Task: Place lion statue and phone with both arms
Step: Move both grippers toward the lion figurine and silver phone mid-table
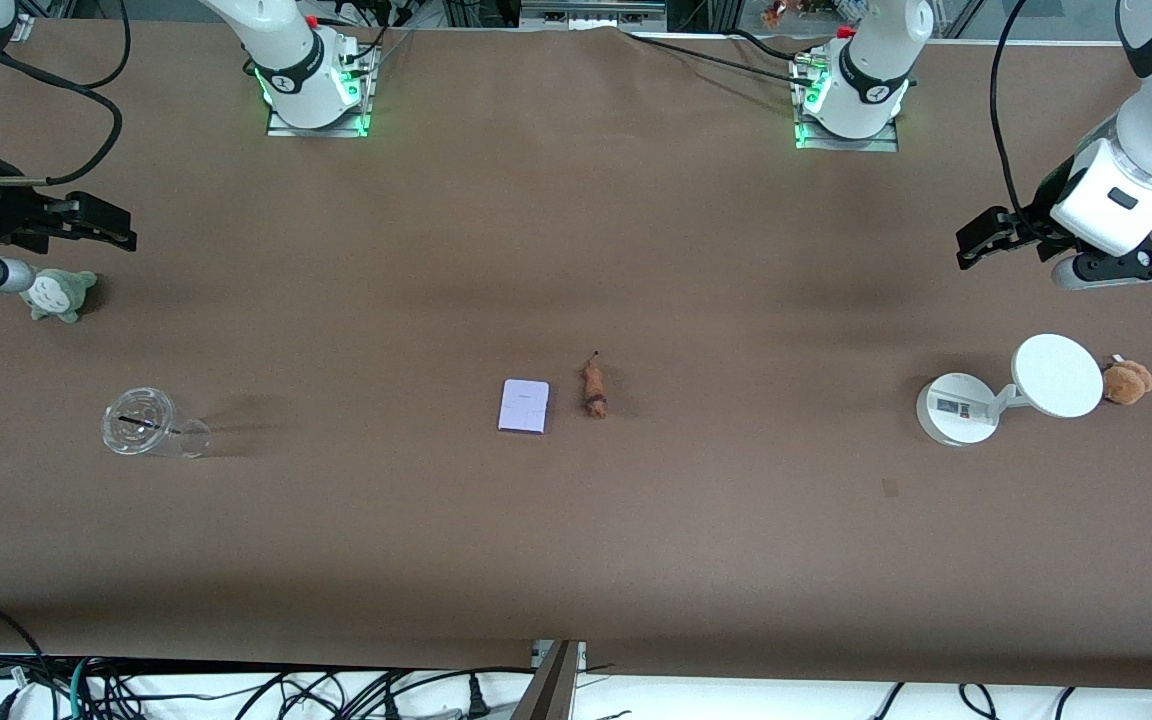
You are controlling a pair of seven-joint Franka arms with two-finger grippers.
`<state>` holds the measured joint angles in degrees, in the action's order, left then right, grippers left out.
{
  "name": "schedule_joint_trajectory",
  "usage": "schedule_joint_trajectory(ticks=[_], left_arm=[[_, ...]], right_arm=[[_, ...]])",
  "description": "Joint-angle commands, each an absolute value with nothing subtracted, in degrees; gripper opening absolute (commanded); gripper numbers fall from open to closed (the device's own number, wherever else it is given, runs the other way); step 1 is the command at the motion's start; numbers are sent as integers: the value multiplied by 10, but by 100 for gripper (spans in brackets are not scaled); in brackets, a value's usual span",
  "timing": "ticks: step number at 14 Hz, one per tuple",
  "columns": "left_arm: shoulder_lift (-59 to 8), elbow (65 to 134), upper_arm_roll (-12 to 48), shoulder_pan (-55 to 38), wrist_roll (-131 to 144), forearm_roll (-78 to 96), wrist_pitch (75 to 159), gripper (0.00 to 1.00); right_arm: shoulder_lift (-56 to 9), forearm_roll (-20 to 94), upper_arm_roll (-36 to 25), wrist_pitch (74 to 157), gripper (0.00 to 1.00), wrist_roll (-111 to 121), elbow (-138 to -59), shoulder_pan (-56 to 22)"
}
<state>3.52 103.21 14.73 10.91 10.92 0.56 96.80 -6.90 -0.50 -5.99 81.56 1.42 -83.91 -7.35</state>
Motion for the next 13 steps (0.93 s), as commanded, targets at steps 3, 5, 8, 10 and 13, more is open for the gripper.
schedule_joint_trajectory(ticks=[3, 5, 8, 10, 13], left_arm=[[38, 1023, 152, 113, 91, 15, 969, 100], [38, 1020, 156, 110, 97, 16, 969, 100], [36, 1020, 157, 107, 100, 16, 969, 100], [29, 1017, 159, 105, 102, 16, 970, 100], [4, 985, 177, 103, 108, 17, 971, 100]], right_arm=[[-74, -1, -57, 808, 100, 19, -825, -71], [-74, -1, -57, 807, 100, 19, -826, -71], [-74, -1, -57, 809, 100, 20, -825, -72], [-74, -1, -57, 809, 100, 19, -826, -72], [-74, -1, -57, 809, 100, 18, -825, -72]])
